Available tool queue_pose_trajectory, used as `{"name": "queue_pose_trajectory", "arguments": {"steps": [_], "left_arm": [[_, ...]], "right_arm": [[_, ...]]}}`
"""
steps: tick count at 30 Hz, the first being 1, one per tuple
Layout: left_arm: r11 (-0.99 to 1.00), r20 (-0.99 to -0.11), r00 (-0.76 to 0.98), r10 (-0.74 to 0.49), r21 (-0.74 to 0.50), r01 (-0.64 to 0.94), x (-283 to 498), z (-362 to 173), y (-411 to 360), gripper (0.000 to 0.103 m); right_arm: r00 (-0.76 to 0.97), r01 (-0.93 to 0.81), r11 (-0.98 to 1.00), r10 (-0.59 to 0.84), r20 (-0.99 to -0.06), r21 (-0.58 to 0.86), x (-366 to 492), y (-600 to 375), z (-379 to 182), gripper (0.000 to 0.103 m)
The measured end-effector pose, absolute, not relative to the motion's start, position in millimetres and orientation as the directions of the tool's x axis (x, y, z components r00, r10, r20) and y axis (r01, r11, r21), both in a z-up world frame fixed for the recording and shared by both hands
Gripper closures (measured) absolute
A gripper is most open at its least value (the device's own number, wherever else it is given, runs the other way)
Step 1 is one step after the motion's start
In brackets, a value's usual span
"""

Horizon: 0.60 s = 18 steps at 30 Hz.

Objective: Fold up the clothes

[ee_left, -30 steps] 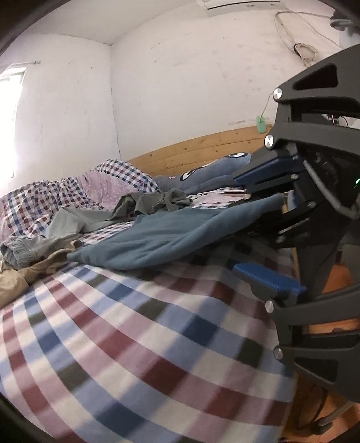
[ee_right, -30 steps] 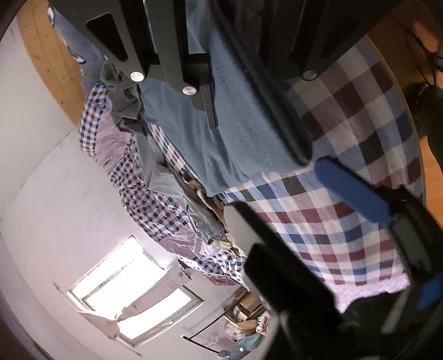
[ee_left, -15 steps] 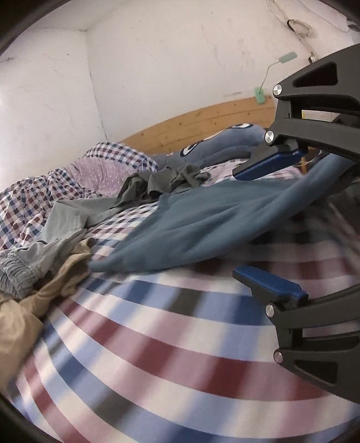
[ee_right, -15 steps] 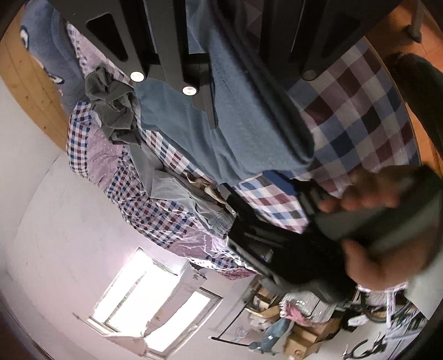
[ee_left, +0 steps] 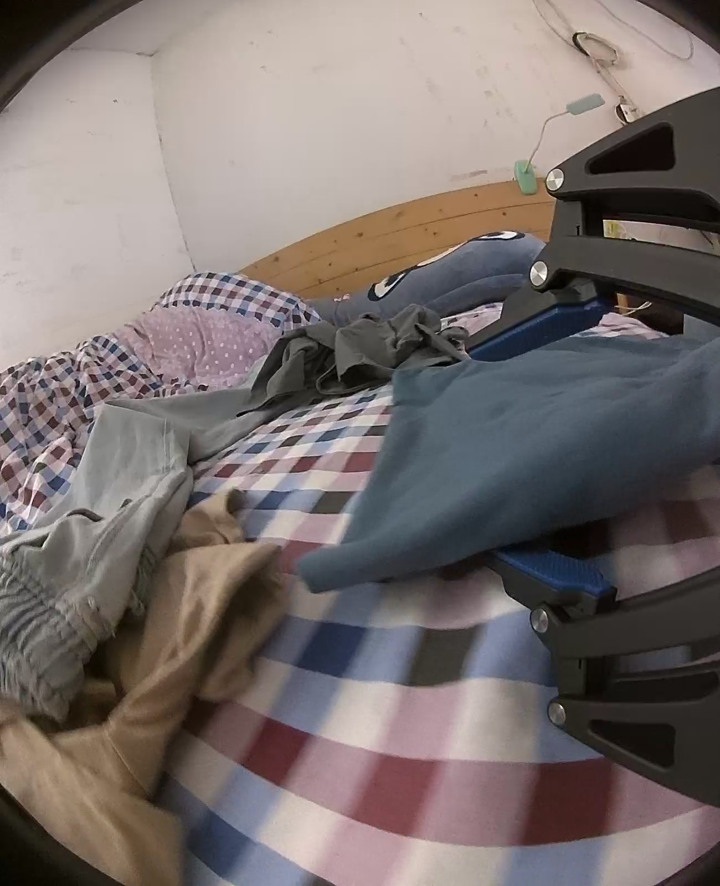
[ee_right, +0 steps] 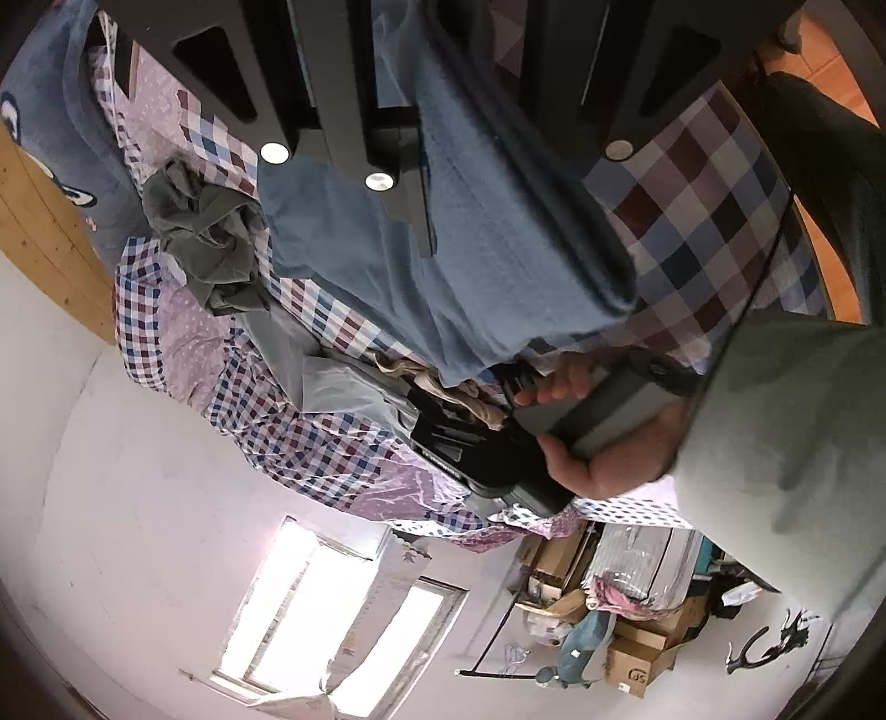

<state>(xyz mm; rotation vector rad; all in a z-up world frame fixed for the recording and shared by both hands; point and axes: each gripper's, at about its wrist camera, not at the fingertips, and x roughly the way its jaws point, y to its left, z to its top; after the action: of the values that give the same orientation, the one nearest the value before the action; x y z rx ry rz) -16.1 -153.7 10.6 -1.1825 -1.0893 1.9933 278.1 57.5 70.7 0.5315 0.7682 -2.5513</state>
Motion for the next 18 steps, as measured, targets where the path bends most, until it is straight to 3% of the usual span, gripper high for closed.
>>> {"name": "queue_pose_trajectory", "arguments": {"steps": [2, 5, 9, 10, 18], "left_arm": [[-0.506, -0.427, -0.438, 0.791, -0.859, -0.076, -24.1, 10.2, -152.4, 0.036], [-0.503, -0.427, -0.43, 0.796, -0.861, -0.077, -32.6, 7.4, -151.5, 0.047], [-0.474, -0.413, -0.433, 0.801, -0.88, -0.038, -40.2, -3.4, -155.0, 0.087], [-0.466, -0.408, -0.439, 0.801, -0.884, -0.028, -40.2, -5.6, -156.3, 0.093], [-0.398, -0.336, -0.51, 0.792, -0.917, -0.014, -30.2, 5.2, -162.1, 0.099]], "right_arm": [[-0.837, 0.493, -0.762, -0.284, -0.468, -0.42, 277.3, 59.5, 71.9, 0.096], [-0.834, 0.497, -0.76, -0.285, -0.473, -0.419, 277.6, 60.3, 71.0, 0.096], [-0.828, 0.506, -0.752, -0.288, -0.481, -0.422, 280.2, 59.0, 68.6, 0.096], [-0.827, 0.508, -0.75, -0.287, -0.484, -0.424, 281.0, 58.5, 67.8, 0.096], [-0.822, 0.512, -0.747, -0.283, -0.494, -0.424, 284.3, 59.0, 66.3, 0.096]]}}
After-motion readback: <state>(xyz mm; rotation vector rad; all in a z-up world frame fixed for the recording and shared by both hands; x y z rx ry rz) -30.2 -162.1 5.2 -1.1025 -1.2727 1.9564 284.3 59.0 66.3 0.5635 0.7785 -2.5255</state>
